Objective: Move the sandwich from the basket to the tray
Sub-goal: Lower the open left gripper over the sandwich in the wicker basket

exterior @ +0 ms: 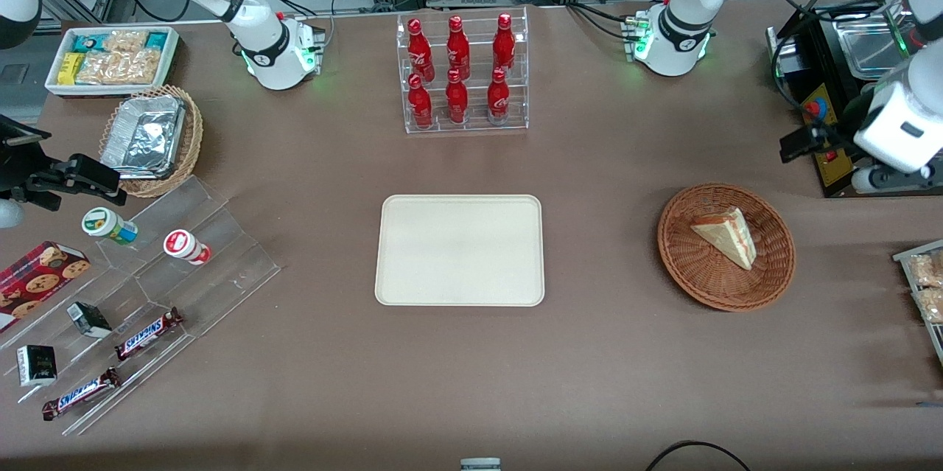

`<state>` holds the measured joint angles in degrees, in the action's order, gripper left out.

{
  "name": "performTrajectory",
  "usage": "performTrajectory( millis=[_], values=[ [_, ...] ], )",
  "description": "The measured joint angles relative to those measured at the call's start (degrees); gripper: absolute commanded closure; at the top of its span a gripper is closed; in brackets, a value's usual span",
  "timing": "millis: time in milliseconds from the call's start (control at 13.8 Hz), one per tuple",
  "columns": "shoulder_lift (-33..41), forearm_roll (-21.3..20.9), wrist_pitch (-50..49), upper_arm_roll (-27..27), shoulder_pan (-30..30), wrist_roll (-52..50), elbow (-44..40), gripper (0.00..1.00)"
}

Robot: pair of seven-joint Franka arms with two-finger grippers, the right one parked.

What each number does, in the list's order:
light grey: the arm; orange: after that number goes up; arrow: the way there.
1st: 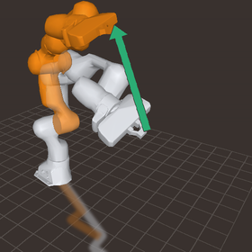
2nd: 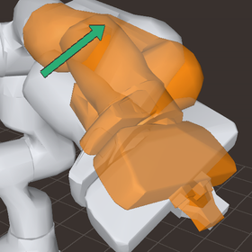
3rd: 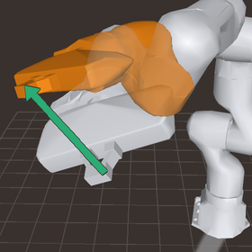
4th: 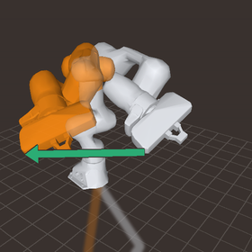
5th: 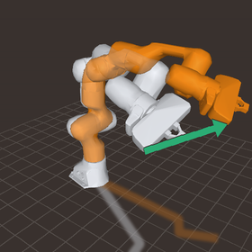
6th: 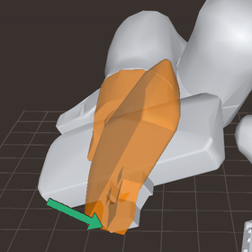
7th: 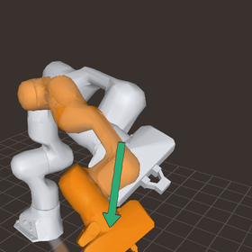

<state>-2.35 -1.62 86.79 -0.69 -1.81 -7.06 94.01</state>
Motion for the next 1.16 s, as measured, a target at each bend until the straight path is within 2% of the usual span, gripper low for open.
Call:
performTrajectory(
  millis=[291, 509, 873, 1164],
  values=[
    [-5.2, -0.1, 4.3, -1.9, 0.9, -1.2, 1.4, 0.01],
    [-6.7, -0.1, 11.6, -3.0, 4.0, -2.3, 6.3, 0.01],
    [-11.5, 0.0, 18.8, -2.9, 4.7, -13.2, 11.2, 0.00],
    [-13.8, 0.2, 27.8, -2.8, 4.7, -22.8, 18.3, 0.00]
  ],
)
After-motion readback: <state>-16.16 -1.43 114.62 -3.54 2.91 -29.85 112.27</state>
